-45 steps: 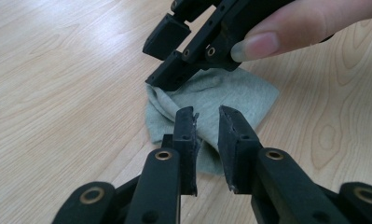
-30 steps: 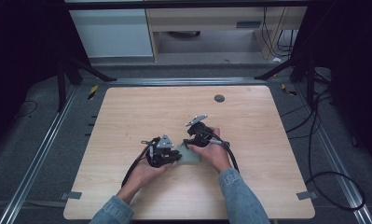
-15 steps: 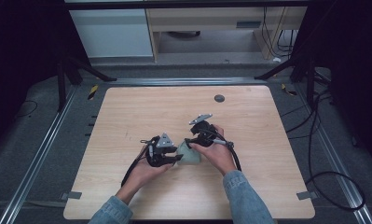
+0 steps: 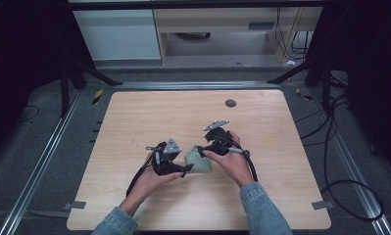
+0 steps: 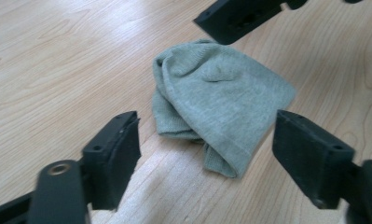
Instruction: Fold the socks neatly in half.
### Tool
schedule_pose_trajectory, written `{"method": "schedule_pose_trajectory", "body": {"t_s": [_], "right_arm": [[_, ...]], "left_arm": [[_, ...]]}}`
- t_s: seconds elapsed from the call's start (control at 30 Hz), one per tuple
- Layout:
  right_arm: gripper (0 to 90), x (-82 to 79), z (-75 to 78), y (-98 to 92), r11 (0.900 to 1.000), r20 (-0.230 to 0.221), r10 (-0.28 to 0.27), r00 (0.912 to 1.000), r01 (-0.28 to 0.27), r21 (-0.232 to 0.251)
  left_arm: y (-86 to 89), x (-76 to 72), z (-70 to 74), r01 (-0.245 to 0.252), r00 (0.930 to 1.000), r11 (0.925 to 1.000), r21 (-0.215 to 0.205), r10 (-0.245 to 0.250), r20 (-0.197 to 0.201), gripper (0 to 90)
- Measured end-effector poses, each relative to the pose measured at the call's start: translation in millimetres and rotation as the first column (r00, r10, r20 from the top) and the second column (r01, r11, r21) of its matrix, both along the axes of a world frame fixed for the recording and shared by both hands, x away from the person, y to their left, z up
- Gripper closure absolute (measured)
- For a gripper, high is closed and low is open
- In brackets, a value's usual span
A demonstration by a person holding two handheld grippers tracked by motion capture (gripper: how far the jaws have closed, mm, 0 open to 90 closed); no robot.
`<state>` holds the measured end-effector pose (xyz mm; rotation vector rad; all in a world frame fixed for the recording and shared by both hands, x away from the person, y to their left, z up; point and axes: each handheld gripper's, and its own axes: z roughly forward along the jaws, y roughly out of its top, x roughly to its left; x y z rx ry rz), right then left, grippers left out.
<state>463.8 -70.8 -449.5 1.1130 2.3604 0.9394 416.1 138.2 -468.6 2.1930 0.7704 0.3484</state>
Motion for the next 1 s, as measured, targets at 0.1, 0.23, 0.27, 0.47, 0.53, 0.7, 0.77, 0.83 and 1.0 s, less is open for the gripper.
{"method": "schedule_pose_trajectory", "body": {"t_s": [0.1,0.23,0.27,0.47,0.53,0.7,0.77,0.83,1.0], "right_arm": [[18.0,-2.2,3.5,-2.1,1.0,0.007,-0.005,1.0,0.004,0.008],[16.4,-5.6,7.7,-4.6,1.0,0.012,-0.006,0.9999,0.006,0.024],[16.0,-6.2,8.5,-5.3,1.0,0.012,-0.004,0.9999,0.003,0.024],[14.0,-11.3,12.6,-9.5,1.0,0.021,0.0,0.9998,0.0,0.029],[13.4,-12.6,14.0,-12.1,1.0,0.024,-0.003,0.9997,0.003,0.031],[12.5,-14.7,16.5,-19.0,0.999,0.032,-0.011,0.9994,0.009,0.034],[12.1,-15.6,17.7,-22.6,0.999,0.036,-0.014,0.9993,0.013,0.036],[12.0,-16.6,19.2,-26.4,0.999,0.038,-0.02,0.9991,0.019,0.038],[11.4,-19.4,21.5,-37.0,0.998,0.041,-0.042,0.9983,0.04,0.046]], "left_arm": [[2.4,-0.1,1.0,-0.015,0.9999,0.9999,0.0,0.015,-0.002,14.6],[7.5,-0.1,2.4,-0.033,0.9995,0.9995,-0.003,0.033,-0.001,10.6],[9.1,-0.1,2.8,-0.037,0.9993,0.9993,-0.007,0.037,0.0,9.9],[18.6,-0.9,6.5,-0.06,0.9981,0.9979,-0.022,0.061,0.011,8.1],[22.2,-1.1,7.6,-0.067,0.9977,0.9974,-0.028,0.067,0.013,7.5],[29.4,-1.4,9.0,-0.081,0.9966,0.9962,-0.032,0.081,0.016,7.1],[32.2,-1.5,9.5,-0.084,0.9963,0.996,-0.033,0.084,0.016,6.8],[35.3,-1.6,10.1,-0.089,0.9959,0.9955,-0.033,0.089,0.015,6.6],[44.2,-2.7,11.8,-0.102,0.9946,0.9944,-0.03,0.102,0.018,6.0]]}}
